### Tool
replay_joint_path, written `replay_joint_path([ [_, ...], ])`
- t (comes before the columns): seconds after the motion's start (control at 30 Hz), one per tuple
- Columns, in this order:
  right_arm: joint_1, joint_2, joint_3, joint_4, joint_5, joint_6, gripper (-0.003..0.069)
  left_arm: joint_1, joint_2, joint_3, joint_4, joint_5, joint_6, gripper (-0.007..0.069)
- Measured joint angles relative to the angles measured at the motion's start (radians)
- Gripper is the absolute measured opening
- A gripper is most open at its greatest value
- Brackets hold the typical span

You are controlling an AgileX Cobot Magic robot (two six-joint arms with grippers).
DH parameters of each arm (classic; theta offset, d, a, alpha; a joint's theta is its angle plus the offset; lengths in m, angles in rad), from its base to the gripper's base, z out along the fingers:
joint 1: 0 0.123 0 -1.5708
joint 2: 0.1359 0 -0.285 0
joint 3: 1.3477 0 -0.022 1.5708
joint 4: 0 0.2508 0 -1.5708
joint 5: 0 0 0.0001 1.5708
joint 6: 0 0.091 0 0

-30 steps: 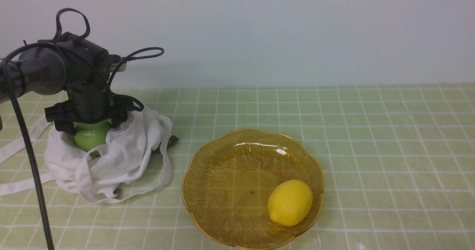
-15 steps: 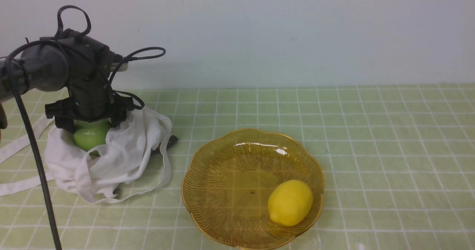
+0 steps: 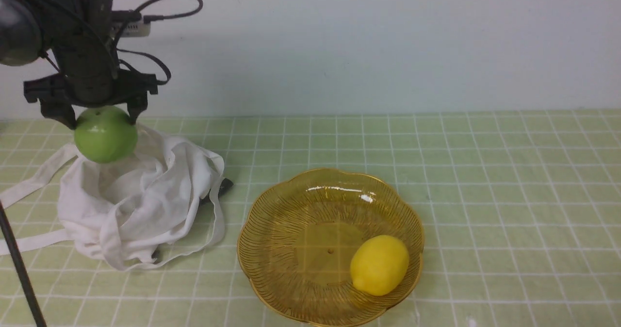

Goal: Take the fruit out of the bag on the green coffee tablecloth and place them on the plate.
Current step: 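Place the held apple onto the plate with the left gripper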

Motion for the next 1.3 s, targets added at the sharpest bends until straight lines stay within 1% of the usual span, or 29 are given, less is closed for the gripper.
replay_joint_path([
  [0.13,0.0,0.0,0.0,0.0,0.0,0.0,-0.0015,-0.002,-0.037,-0.035,-0.059,0.041,0.066,0.0612],
  [0.2,0.0,0.0,0.0,0.0,0.0,0.0,-0.0015,-0.008,-0.061,-0.042,-0.103,0.048,0.106,0.0612],
  [0.23,0.0,0.0,0.0,0.0,0.0,0.0,-0.0015,-0.02,-0.084,-0.044,-0.148,0.052,0.143,0.0612],
  [0.27,0.0,0.0,0.0,0.0,0.0,0.0,-0.0015,-0.025,-0.086,-0.043,-0.161,0.054,0.147,0.0612],
  [0.33,0.0,0.0,0.0,0.0,0.0,0.0,-0.0015,-0.067,-0.112,-0.044,-0.253,0.071,0.207,0.0612],
  [0.37,0.0,0.0,0.0,0.0,0.0,0.0,-0.0015,-0.074,-0.114,-0.044,-0.261,0.071,0.217,0.0612],
  [0.43,0.0,0.0,0.0,0.0,0.0,0.0,-0.0015,-0.138,-0.106,-0.043,-0.366,0.07,0.277,0.0612],
  [0.47,0.0,0.0,0.0,0.0,0.0,0.0,-0.0015,-0.148,-0.103,-0.043,-0.38,0.069,0.286,0.0612],
  [0.5,0.0,0.0,0.0,0.0,0.0,0.0,-0.0015,-0.193,-0.078,-0.042,-0.432,0.068,0.315,0.0612],
  [0.57,0.0,0.0,0.0,0.0,0.0,0.0,-0.0015,-0.243,-0.047,-0.042,-0.472,0.066,0.329,0.0612],
  [0.63,0.0,0.0,0.0,0.0,0.0,0.0,-0.0015,-0.293,-0.003,-0.041,-0.492,0.066,0.335,0.0612],
  [0.7,0.0,0.0,0.0,0.0,0.0,0.0,-0.0015,-0.344,0.038,-0.041,-0.494,0.065,0.342,0.0612],
  [0.73,0.0,0.0,0.0,0.0,0.0,0.0,-0.0015,-0.349,0.043,-0.041,-0.494,0.064,0.343,0.0612],
  [0.8,0.0,0.0,0.0,0.0,0.0,0.0,-0.0015,-0.405,0.098,-0.041,-0.495,0.062,0.35,0.0612],
  [0.93,0.0,0.0,0.0,0.0,0.0,0.0,-0.0015,-0.461,0.151,-0.041,-0.487,0.042,0.35,0.0612],
  [1.17,0.0,0.0,0.0,0.0,0.0,0.0,-0.0015,-0.494,0.169,-0.049,-0.486,0.009,0.351,0.0612],
  [1.3,0.0,0.0,0.0,0.0,0.0,0.0,-0.0015,-0.497,0.169,-0.073,-0.486,0.018,0.357,0.0654],
])
